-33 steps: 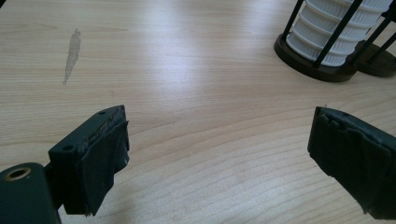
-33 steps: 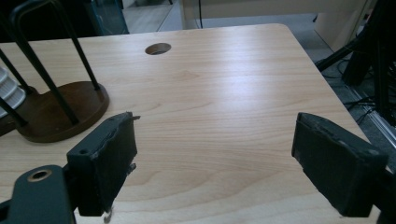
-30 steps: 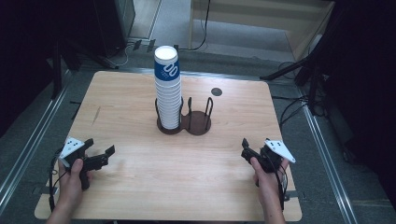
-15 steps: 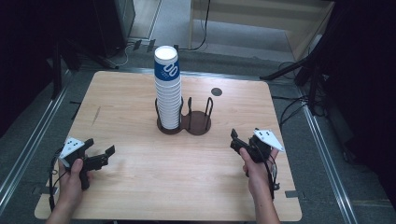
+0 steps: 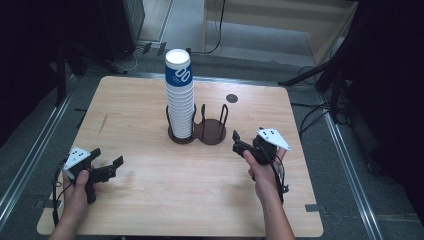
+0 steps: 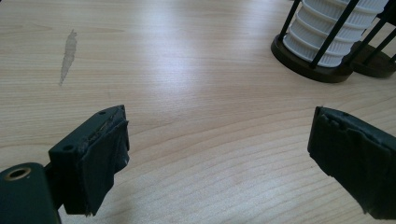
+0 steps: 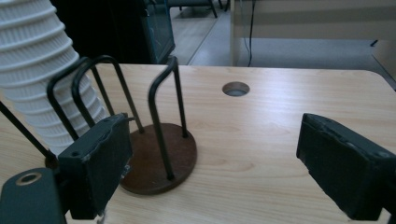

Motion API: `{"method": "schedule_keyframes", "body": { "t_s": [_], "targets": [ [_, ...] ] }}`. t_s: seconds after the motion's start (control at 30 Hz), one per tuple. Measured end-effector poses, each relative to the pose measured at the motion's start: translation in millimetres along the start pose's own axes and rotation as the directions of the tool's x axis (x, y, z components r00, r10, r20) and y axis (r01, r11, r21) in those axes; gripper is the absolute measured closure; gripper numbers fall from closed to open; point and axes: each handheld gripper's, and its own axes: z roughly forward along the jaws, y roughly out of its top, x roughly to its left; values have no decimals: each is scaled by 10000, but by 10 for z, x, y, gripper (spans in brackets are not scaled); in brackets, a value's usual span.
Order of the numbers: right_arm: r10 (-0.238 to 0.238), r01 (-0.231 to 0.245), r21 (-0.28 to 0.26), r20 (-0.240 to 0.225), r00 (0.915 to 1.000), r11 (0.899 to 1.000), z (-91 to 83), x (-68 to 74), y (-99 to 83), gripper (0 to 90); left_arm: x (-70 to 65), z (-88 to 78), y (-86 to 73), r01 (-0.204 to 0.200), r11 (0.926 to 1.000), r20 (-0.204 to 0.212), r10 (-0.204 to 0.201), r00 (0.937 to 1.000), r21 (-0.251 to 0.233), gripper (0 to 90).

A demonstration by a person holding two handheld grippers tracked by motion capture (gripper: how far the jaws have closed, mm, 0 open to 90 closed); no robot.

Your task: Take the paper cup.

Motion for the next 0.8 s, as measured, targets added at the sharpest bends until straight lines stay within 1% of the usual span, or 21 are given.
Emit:
{"method": "schedule_keyframes", "body": {
  "t_s": [0.07,0.1,0.13,0.2,0.23,0.27,0.4,0.43,0.57,0.63,0.8],
  "targets": [
    [-27,26,-25,-101,9999,10000,17,58,30,103,1,0,0,4,10000,12,-4,10000,-3,61],
    [-27,26,-25,-101,9999,10000,17,58,30,103,1,0,0,4,10000,12,-4,10000,-3,61],
    [-159,157,-82,-229,9996,9998,37,115,58,103,0,0,0,9,10000,4,-9,10000,-5,61],
    [-200,197,-96,-347,9992,9998,55,179,87,103,0,0,0,-2,10000,6,2,10000,-9,61],
    [-200,197,-96,-347,9992,9998,55,179,87,103,0,0,0,-2,10000,6,2,10000,-9,61],
    [-325,318,-153,-475,9983,9994,74,241,122,104,0,1,0,-7,10000,9,7,10000,-3,61],
    [-394,379,-226,-677,9969,9990,105,340,183,103,-1,1,0,-8,10000,11,8,10000,-6,61],
    [-394,379,-226,-677,9969,9990,105,340,183,103,-1,1,0,-8,10000,11,8,10000,-6,61],
    [-504,480,-278,-947,9942,9985,150,484,261,103,-1,3,0,-12,10000,12,12,10000,-22,61],
    [-609,575,-347,-1048,9926,9977,170,532,290,103,-2,4,0,-7,10000,14,7,10000,-29,61],
    [-620,573,-398,-1286,9898,9976,217,661,357,103,1,1,1,-5,10000,39,5,10000,-6,61]
  ]
}}
